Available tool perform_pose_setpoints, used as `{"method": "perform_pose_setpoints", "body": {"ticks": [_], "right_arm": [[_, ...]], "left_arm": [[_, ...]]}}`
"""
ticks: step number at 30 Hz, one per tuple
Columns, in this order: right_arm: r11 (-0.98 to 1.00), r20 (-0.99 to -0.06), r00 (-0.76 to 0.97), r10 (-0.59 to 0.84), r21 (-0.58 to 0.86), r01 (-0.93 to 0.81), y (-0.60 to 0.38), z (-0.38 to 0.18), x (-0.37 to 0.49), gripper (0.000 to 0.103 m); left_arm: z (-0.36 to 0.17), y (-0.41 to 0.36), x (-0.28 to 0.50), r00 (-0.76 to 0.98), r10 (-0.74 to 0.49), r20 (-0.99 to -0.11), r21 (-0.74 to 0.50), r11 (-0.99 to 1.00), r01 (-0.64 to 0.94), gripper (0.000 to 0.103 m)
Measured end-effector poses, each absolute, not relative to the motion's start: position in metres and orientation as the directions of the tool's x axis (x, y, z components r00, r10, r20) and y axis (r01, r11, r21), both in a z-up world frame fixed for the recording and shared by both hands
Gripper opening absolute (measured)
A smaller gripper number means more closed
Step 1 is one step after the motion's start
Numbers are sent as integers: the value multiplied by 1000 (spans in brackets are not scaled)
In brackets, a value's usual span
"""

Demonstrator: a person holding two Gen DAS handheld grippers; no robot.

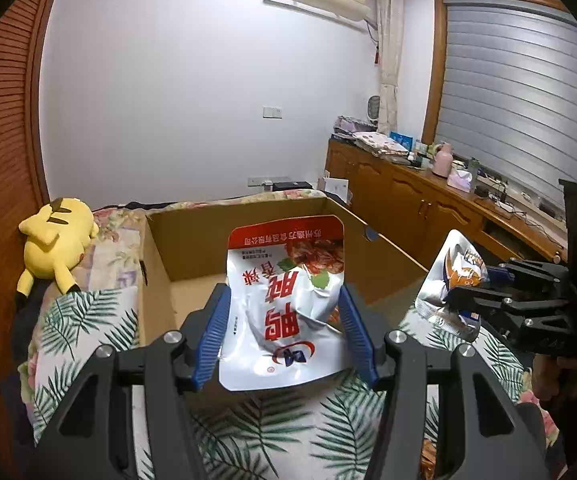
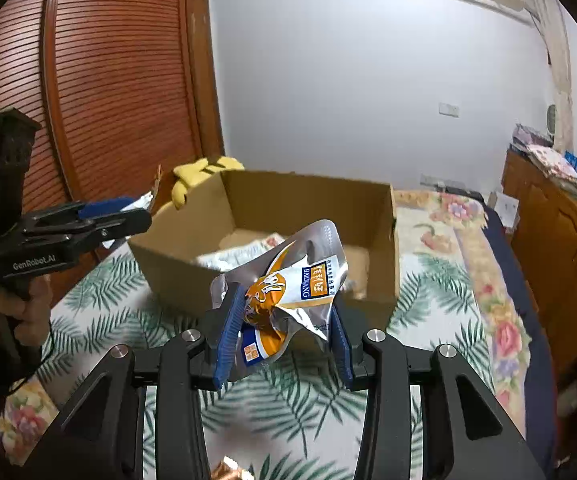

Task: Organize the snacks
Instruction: 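Carry both packets over the box and open both grippers to release them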

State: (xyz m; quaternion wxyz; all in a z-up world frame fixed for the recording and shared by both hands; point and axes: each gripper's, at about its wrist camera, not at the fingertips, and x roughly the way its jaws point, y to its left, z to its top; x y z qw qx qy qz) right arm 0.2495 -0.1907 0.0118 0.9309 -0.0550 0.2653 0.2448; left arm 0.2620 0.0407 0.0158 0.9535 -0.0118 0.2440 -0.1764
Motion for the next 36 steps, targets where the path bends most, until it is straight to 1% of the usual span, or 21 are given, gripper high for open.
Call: {"method": "perform_pose_setpoints", "body": {"ticks": [12, 15, 22, 33, 34, 36], "right_arm": [[853, -499, 743, 446, -13, -522, -166, 23, 290, 40], [851, -501, 740, 449, -14, -525, -159, 20, 299, 40], [849, -523, 728, 443, -16, -528, -156, 12, 314, 40], [854, -588, 689, 423, 3, -521, -149, -11, 340, 40], [854, -594, 685, 423, 7, -521, -148, -12, 342, 38], [853, -607, 674, 422, 14, -521, -147, -15, 346, 30]], "left_arm": [[14, 51, 307, 842, -299, -450, -98, 953, 286, 55], [6, 53, 315, 835, -300, -462, -124, 954, 274, 55], [-3, 48, 331, 819, -284, -499, -129, 959, 254, 55], [-20, 28, 350, 775, -252, -579, -80, 964, 254, 56], [-23, 26, 352, 767, -250, -591, -75, 964, 256, 56], [-27, 23, 353, 754, -250, -607, -71, 962, 262, 56]]}}
